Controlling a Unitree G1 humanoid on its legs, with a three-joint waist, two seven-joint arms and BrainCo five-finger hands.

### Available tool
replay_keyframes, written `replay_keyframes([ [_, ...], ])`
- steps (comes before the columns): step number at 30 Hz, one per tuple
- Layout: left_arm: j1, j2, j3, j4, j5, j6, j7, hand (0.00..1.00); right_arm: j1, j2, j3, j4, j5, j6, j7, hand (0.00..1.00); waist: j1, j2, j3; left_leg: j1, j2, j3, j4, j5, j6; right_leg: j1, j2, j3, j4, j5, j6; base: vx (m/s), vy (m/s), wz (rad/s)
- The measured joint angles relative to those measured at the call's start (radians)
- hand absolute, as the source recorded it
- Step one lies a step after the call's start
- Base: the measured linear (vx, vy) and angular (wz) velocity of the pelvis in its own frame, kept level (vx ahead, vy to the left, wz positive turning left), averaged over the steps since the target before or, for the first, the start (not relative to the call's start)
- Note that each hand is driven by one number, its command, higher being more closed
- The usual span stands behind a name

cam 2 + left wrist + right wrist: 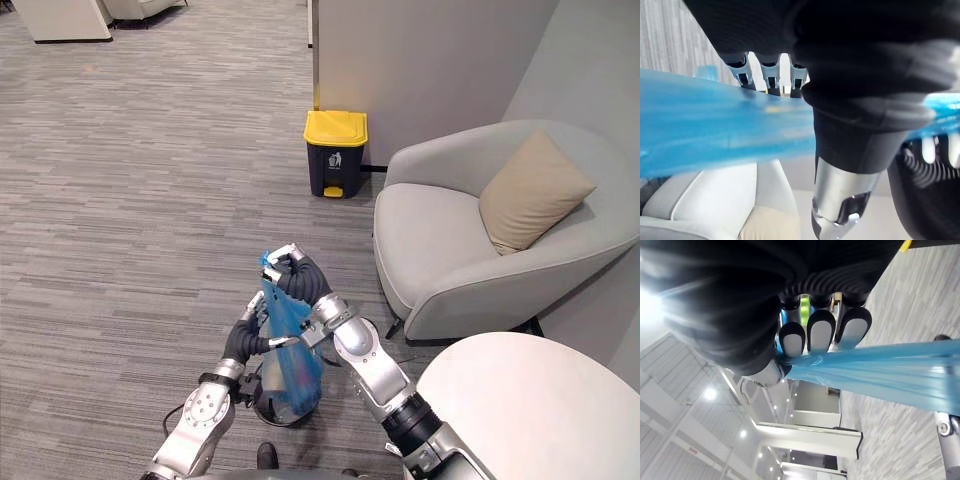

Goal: Gather rubbish on tea table into small bin, then transfer packed bag to large trash can.

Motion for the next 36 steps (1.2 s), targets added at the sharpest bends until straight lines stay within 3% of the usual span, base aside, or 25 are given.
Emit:
replay_keyframes([
  [10, -0.022, -0.040, 0.010, 0.000, 0.177, 0.036, 0.093, 0.00, -0.026, 0.003, -0.002, 0.000, 0.034, 0.001, -0.022, 1.00, 0.001, -0.003, -0.003, 0.010, -0.009, 0.002, 0.000, 0.000, 0.000, 0.009, 0.000, 0.003, -0.003, 0.002, 0.001, 0.00, 0.004, 0.00],
  [19, -0.012, -0.080, 0.064, 0.000, 0.223, 0.057, 0.145, 0.00, -0.026, 0.045, -0.004, -0.095, 0.140, 0.000, -0.019, 1.00, 0.002, -0.012, -0.010, 0.012, -0.009, 0.002, -0.006, 0.000, 0.000, 0.012, -0.001, 0.005, -0.012, 0.003, 0.004, 0.00, 0.000, 0.00],
  [36, 0.015, -0.104, 0.085, 0.050, 0.228, 0.074, 0.109, 0.00, -0.032, 0.062, 0.036, -0.145, 0.206, -0.008, 0.010, 1.00, 0.001, -0.028, -0.020, 0.012, -0.010, 0.008, -0.006, -0.001, -0.001, 0.011, -0.001, 0.018, -0.018, 0.011, 0.010, 0.00, 0.002, -0.01],
])
